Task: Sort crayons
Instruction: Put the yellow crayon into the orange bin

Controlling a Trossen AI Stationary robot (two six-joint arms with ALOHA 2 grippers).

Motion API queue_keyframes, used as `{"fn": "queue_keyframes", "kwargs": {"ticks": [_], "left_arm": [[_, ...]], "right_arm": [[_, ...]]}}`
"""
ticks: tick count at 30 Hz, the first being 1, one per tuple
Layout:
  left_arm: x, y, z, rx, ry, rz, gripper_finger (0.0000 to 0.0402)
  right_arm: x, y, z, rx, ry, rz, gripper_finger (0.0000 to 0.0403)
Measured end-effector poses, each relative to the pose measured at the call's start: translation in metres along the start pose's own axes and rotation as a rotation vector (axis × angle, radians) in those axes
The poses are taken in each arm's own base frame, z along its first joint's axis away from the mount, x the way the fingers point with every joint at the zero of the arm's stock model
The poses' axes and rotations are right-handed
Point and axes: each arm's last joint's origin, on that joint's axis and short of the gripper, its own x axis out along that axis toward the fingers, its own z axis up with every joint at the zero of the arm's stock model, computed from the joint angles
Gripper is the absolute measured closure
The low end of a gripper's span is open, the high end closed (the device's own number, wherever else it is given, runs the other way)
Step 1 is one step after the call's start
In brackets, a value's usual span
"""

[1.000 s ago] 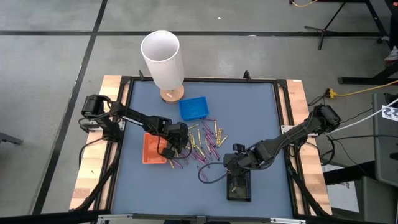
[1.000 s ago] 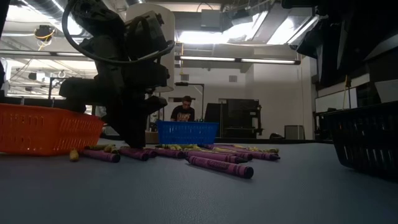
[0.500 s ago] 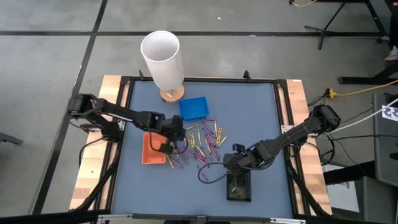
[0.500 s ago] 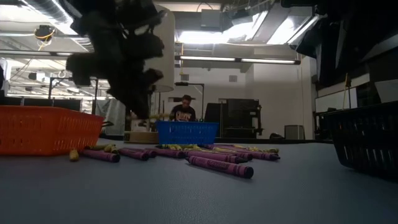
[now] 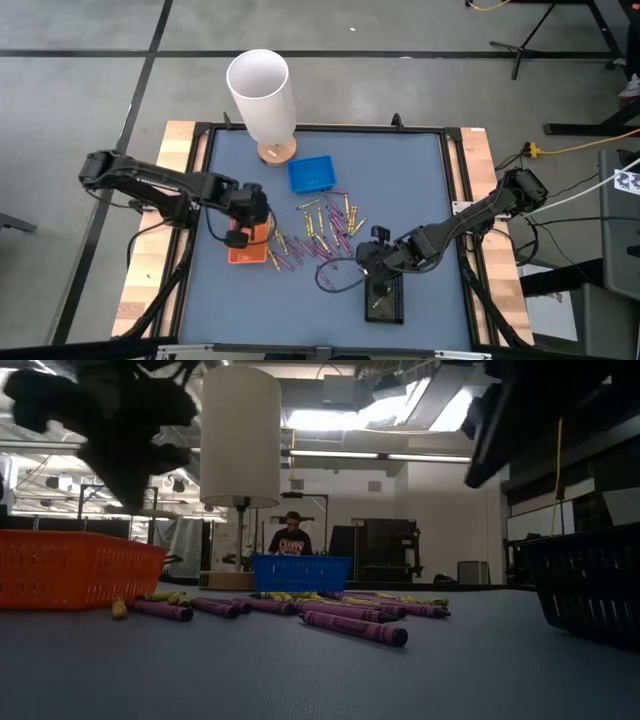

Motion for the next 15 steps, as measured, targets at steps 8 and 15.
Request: {"fn": "queue_keyframes", "kwargs": {"ticks": [8, 15], "left_arm": [[0.0, -0.012, -0.013, -0.015, 0.141, -0.021, 0.038], [-0.001, -0.014, -0.014, -0.004, 0.149, -0.016, 0.0363]], "right_arm": [[-0.001, -0.003, 0.007, 0.016, -0.161, -0.169, 0.0251], [-0.001, -0.002, 0.011, 0.03, -0.203, -0.17, 0.0251]]}}
